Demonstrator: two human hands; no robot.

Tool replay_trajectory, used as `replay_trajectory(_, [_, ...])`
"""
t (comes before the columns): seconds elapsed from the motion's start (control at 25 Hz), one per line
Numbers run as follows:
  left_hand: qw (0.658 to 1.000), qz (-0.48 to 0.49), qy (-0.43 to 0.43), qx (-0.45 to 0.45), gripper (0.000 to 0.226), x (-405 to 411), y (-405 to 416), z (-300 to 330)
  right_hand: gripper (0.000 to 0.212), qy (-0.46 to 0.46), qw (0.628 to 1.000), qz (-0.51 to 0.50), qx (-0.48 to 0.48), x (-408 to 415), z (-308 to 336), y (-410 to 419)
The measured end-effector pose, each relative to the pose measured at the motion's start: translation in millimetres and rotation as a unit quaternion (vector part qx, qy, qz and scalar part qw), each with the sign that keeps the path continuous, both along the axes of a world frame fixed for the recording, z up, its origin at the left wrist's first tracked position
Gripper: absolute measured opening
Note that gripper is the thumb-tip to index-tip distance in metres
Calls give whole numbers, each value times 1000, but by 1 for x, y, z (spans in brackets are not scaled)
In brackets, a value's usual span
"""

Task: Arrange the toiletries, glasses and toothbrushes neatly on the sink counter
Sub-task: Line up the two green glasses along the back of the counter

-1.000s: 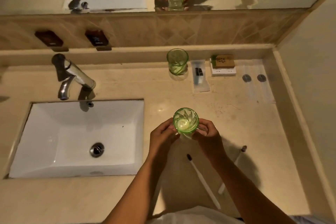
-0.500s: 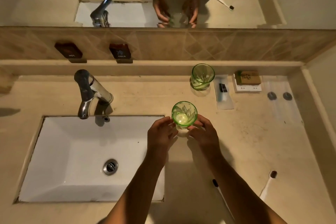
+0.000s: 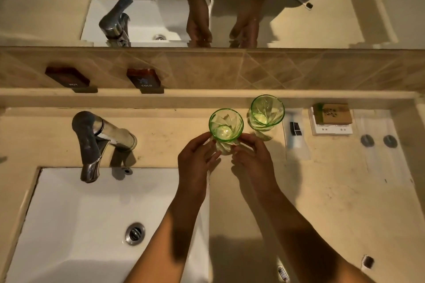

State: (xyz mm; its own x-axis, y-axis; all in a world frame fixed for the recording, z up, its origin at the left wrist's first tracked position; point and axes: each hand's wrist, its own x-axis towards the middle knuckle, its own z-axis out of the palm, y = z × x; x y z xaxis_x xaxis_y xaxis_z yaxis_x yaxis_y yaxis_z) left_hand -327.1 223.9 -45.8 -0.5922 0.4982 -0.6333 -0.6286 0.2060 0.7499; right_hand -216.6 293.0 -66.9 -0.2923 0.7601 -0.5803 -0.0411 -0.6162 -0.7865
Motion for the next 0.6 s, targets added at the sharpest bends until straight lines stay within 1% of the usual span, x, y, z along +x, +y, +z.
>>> replay_trajectory(0.36, [999, 0, 43, -2, 27, -22, 12, -2, 40, 0, 999, 34, 9, -24, -6, 11])
replay_trajectory(0.44, [998, -9, 60, 4, 35, -26, 12, -3, 40, -2, 999, 38, 10, -27, -5, 11])
replay_trajectory(0.56, [998, -8, 57, 9, 36, -30, 13, -5, 38, -8, 999, 42, 14, -31, -1, 14])
replay_trajectory(0.6, [998, -8, 55, 10, 40, -31, 13, -6, 38, -13, 999, 41, 14, -32, 0, 15])
